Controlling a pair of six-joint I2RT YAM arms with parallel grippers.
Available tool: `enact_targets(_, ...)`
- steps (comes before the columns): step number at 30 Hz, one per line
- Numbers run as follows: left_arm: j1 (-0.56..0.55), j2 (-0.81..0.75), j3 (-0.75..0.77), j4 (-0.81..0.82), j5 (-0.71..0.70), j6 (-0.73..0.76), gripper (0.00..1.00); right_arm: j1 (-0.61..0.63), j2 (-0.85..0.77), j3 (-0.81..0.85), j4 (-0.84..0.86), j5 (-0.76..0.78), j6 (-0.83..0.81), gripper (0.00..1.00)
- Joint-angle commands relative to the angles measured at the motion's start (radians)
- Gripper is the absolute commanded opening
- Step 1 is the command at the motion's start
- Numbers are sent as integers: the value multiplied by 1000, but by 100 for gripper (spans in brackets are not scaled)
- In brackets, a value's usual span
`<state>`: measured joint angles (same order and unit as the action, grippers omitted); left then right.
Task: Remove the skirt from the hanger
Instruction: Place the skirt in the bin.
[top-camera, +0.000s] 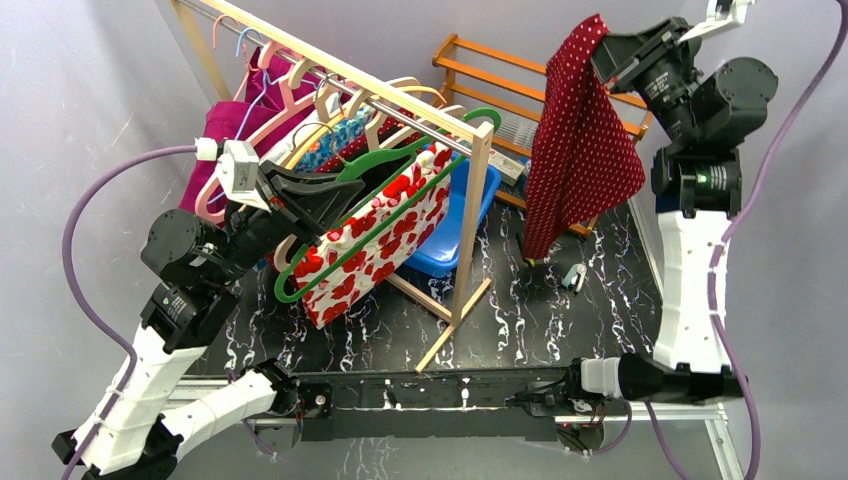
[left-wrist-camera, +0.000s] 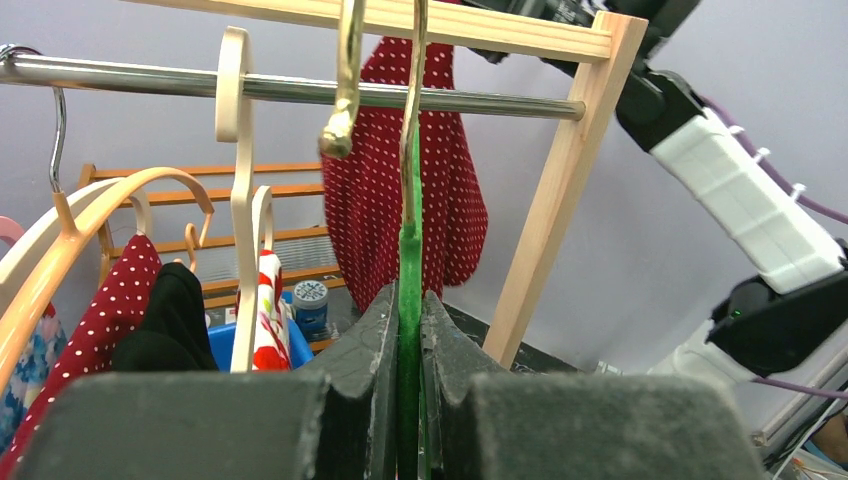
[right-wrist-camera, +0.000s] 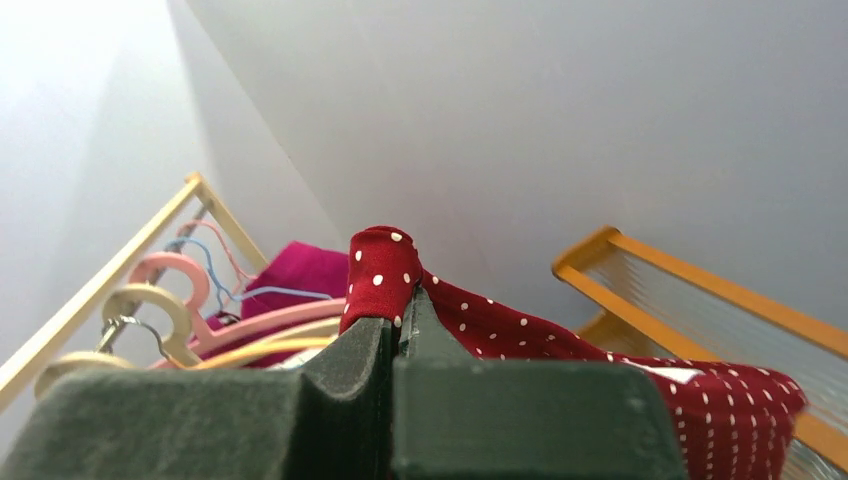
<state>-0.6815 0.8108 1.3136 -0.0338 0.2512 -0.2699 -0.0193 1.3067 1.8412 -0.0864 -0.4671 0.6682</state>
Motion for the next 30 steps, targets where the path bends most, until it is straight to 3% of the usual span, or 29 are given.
enact_targets(1,7,-25,19,17,17,-6,0,40,96,130,240,-46,176,0)
enact_targets(7,6,-44,-6,23,11,-18,0,239,252,335,242,43,122,0)
enact_targets(14,7,-51,-3,14,12,-34,0,284,383,448,302,98,103,0)
enact_targets(17,7,-49,11,4,9,-34,0,296,394,382,323,115,97,0)
enact_targets(22,7,-46,18,-5,1,-30,0,318,349,131,381,124,63,0)
enact_targets(30,7,-24,29,-13,8,-36,0,335,343,-96,313,22,-138,0)
